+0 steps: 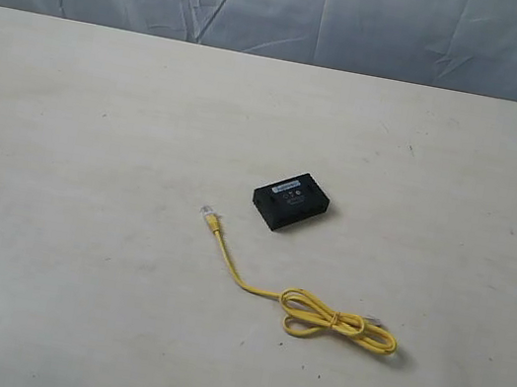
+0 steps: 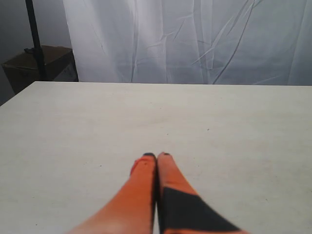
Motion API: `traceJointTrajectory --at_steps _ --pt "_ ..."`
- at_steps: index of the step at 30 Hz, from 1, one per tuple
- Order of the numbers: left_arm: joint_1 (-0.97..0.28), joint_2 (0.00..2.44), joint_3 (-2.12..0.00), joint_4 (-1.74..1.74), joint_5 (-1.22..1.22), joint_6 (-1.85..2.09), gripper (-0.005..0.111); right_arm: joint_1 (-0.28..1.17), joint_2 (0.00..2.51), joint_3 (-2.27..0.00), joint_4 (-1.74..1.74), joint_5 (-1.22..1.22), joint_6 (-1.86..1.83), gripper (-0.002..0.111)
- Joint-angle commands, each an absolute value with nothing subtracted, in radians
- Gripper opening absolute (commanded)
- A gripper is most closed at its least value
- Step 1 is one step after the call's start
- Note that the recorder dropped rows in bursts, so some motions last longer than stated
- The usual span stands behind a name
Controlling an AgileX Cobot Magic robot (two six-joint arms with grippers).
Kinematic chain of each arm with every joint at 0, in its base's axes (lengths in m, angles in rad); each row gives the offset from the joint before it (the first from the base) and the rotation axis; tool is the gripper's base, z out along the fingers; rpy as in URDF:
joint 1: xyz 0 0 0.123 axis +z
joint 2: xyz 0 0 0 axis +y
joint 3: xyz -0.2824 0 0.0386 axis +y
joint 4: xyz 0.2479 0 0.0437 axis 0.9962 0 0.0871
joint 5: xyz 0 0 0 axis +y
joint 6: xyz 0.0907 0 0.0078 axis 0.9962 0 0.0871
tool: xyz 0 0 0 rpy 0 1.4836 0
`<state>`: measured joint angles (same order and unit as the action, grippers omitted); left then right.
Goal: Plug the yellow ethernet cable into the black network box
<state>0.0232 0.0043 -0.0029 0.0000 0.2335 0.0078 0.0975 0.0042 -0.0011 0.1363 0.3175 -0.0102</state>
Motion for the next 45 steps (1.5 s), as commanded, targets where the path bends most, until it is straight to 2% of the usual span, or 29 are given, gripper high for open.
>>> traceJointTrajectory --at_steps 1,8,14,26,28,32,34,40,45 --pt "0.019 0.000 0.000 -0.006 0.232 0.005 0.000 0.101 0.000 0.000 0.132 0.307 -0.015 0.000" --pt "0.019 0.000 0.000 -0.006 0.232 0.005 0.000 0.101 0.000 0.000 0.140 0.281 -0.015 0.000" --pt "0.019 0.000 0.000 -0.006 0.232 0.005 0.000 0.101 0.000 0.000 0.114 0.000 -0.054 0.000" --pt "0.019 0.000 0.000 -0.006 0.232 0.005 0.000 0.101 0.000 0.000 0.086 -0.151 -0.073 0.000" --pt "0.019 0.000 0.000 -0.006 0.232 0.005 0.000 0.101 0.028 -0.032 0.117 -0.024 -0.073 -0.001" --pt "0.019 0.000 0.000 -0.006 0.232 0.005 0.000 0.101 0.291 -0.287 0.072 0.403 -0.073 -0.001" --pt "0.019 0.000 0.000 -0.006 0.232 0.005 0.000 0.101 0.431 -0.376 0.077 0.522 -0.073 -0.001" --pt "0.019 0.000 0.000 -0.006 0.232 0.005 0.000 0.101 0.632 -0.392 0.200 0.444 -0.072 -0.001" --pt "0.019 0.000 0.000 -0.006 0.232 0.005 0.000 0.101 0.806 -0.428 0.307 0.510 -0.151 -0.001"
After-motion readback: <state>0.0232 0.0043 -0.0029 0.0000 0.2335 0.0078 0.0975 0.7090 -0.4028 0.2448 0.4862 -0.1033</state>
